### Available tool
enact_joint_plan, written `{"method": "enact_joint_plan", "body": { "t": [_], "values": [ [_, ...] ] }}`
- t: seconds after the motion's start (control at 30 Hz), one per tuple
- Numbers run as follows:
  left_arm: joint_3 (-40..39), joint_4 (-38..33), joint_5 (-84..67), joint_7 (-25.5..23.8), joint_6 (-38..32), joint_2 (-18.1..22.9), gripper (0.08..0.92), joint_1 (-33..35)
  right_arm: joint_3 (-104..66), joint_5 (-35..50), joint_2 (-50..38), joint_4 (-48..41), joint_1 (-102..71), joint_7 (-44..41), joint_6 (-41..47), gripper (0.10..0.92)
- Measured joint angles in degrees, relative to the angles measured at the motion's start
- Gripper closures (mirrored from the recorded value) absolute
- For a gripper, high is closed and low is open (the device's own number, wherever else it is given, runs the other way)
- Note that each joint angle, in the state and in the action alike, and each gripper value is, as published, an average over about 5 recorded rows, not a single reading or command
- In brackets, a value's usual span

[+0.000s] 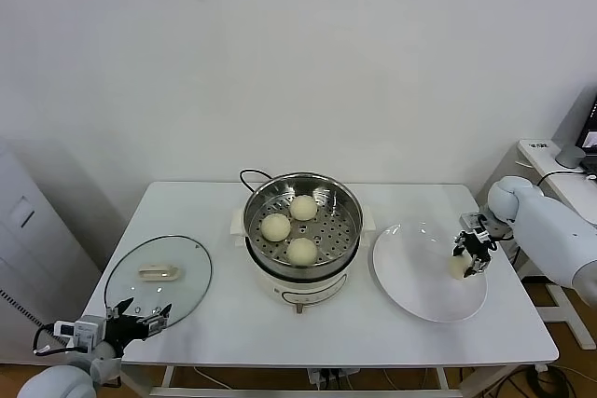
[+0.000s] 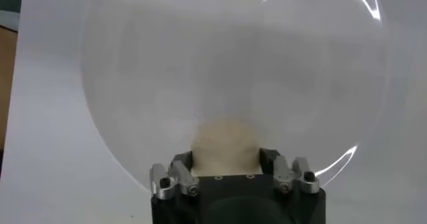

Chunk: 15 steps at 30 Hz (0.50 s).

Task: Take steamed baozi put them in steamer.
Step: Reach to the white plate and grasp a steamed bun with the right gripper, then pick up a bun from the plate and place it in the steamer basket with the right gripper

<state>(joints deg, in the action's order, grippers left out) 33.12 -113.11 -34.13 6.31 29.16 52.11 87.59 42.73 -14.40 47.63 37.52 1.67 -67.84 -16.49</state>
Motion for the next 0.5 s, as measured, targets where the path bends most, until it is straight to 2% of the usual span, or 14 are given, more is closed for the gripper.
{"method": "enact_joint_plan", "body": {
  "t": [0.27,0.5],
  "values": [
    [0.28,-0.09,0.31,0.04,0.07,0.32,0.177,0.33,2.93,2.62,-1.67,2.98,2.29,-1.4,1.03,0.558],
    [0.98,-0.22,0.41,0.17,0.19,0.36,0.177,0.76,14.33,13.58,-4.87,9.37,12.15,-2.07,5.16,0.558]
  ]
}}
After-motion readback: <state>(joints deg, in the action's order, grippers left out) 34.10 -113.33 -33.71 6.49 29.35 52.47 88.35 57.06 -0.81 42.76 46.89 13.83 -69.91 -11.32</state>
